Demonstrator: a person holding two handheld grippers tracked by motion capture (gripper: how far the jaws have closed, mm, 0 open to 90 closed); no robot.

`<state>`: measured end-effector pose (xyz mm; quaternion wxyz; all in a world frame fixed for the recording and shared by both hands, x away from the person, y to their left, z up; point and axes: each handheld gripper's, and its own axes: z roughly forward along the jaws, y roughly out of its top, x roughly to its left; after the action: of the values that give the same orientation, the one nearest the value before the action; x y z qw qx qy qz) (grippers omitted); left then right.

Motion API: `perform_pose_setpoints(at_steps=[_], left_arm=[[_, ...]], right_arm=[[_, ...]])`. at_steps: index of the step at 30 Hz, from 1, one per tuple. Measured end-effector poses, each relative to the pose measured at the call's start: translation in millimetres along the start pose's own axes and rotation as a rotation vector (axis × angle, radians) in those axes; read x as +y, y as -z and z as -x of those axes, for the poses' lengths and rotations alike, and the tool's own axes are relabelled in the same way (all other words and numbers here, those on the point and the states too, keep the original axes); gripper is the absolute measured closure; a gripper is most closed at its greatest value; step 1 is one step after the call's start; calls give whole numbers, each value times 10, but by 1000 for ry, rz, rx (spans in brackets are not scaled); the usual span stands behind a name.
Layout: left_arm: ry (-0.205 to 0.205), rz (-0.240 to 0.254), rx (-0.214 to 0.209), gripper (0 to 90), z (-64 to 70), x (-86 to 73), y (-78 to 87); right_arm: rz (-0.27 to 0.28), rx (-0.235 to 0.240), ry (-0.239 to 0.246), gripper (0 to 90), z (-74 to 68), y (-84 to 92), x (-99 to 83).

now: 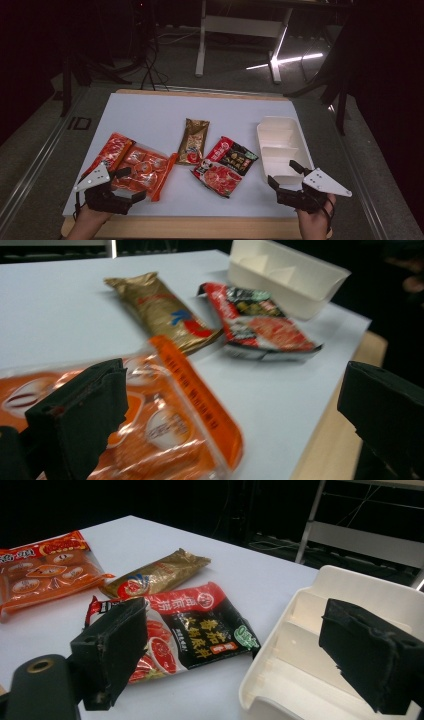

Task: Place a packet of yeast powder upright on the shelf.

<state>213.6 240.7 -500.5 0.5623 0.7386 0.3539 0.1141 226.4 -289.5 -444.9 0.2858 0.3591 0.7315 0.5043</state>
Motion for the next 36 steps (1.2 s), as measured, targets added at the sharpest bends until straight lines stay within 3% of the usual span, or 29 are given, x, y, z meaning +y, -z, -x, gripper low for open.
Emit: perform_pose_setpoints(at_steps=[7, 14, 18, 25, 27, 36], left_arm=[[-14, -8, -41, 2, 44, 147, -18], [-13, -8, -51, 2, 18, 322, -97], [-4, -17, -39, 3, 1, 416, -189], [-40, -55, -35, 8, -7, 601, -365], [-41, -61, -36, 7, -29, 660, -426], [-58, -96, -13, 12, -143, 816, -749]], right_arm=[[-3, 18, 24, 119, -62, -55, 55], [-5, 37, -1, 127, -73, -78, 57], [0, 21, 13, 124, -93, -72, 67], [15, 5, 38, 128, -103, -69, 62], [22, 34, 30, 131, -94, -67, 64], [45, 34, 83, 137, -147, -51, 67]])
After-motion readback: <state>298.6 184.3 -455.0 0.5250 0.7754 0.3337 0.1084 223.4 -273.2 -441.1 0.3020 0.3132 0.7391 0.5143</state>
